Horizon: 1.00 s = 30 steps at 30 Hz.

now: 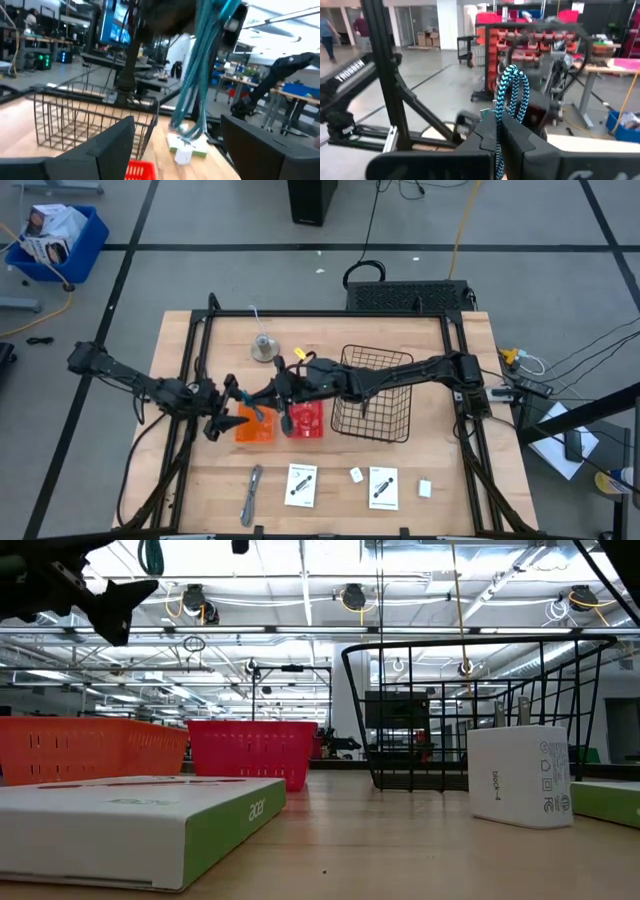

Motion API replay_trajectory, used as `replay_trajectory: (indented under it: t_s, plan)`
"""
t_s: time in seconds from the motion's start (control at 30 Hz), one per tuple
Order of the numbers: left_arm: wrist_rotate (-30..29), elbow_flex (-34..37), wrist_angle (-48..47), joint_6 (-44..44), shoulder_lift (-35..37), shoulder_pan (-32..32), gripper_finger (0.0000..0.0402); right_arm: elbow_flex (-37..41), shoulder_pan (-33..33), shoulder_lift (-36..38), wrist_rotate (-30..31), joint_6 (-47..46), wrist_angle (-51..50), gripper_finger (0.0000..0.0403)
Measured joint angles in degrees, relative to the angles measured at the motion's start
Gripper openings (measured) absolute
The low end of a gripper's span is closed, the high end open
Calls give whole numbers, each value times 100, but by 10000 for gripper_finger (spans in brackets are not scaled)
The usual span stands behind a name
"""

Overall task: Pick and place items into bin
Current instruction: Put the blue charger cable into the orange bin

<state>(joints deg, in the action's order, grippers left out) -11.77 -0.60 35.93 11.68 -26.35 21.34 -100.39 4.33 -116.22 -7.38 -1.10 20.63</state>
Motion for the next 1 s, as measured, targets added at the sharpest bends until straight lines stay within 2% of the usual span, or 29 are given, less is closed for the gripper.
replay_trajectory:
  t_s: [0.3,0.77,1.0]
  plan:
    - [94,0,475,51,-204,0,290,3,-129,-215,7,-123,324,0]
    - [-178,-2,1210,3,-657,-198,270,-1,-197,-464,137,-184,821,0]
    - [-179,-2,1129,204,-960,-353,226,1,-217,-494,131,-245,867,0]
